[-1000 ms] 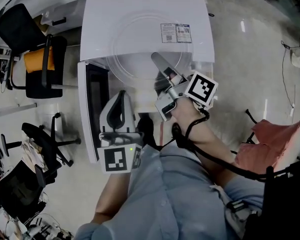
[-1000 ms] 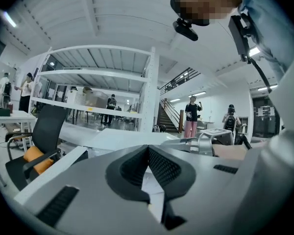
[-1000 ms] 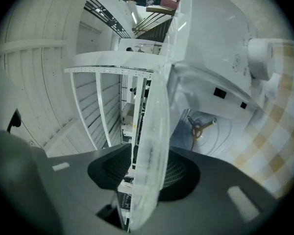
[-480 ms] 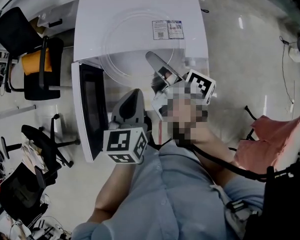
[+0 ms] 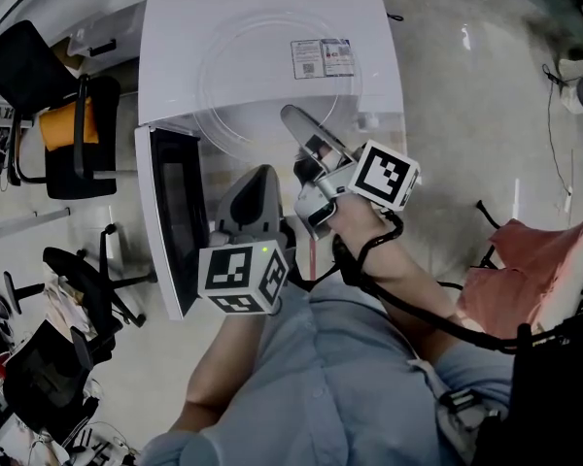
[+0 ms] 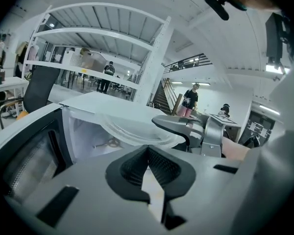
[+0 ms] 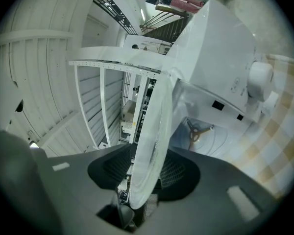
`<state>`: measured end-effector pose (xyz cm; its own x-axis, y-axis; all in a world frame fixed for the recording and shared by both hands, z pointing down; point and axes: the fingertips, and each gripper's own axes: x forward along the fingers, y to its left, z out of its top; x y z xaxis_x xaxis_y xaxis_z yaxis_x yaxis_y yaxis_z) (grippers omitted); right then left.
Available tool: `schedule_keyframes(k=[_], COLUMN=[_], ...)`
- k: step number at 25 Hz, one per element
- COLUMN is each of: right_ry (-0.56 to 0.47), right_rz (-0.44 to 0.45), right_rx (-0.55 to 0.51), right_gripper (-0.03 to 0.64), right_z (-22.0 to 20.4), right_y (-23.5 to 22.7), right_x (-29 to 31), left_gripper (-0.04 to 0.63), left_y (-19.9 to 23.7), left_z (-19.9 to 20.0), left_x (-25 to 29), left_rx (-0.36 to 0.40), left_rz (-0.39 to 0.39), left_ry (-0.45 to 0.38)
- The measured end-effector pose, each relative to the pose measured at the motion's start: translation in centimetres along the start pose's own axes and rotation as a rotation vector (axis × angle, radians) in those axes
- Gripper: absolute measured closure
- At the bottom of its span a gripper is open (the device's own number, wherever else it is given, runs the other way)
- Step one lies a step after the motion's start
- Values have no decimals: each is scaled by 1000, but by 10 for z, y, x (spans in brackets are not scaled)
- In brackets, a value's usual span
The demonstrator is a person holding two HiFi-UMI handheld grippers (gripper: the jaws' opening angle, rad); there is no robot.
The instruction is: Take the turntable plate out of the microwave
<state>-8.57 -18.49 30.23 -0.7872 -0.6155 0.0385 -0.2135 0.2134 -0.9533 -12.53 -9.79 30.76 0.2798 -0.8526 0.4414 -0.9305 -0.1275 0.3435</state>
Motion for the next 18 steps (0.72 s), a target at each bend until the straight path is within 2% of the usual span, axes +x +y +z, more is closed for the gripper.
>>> schedule_keyframes(k=[9,18], right_ry=[-6,-15], right_rz=[5,7], right_rx=[0,2], right_gripper=[463,463], right_z=[0,0], right_y=[1,1], right_x=[1,-3], left_gripper=[588,588], left_y=[18,25], left_z=[20,32], left_x=[14,28], left_rx=[-3,14], left_rz=[38,50], left_ry=[-50,-66])
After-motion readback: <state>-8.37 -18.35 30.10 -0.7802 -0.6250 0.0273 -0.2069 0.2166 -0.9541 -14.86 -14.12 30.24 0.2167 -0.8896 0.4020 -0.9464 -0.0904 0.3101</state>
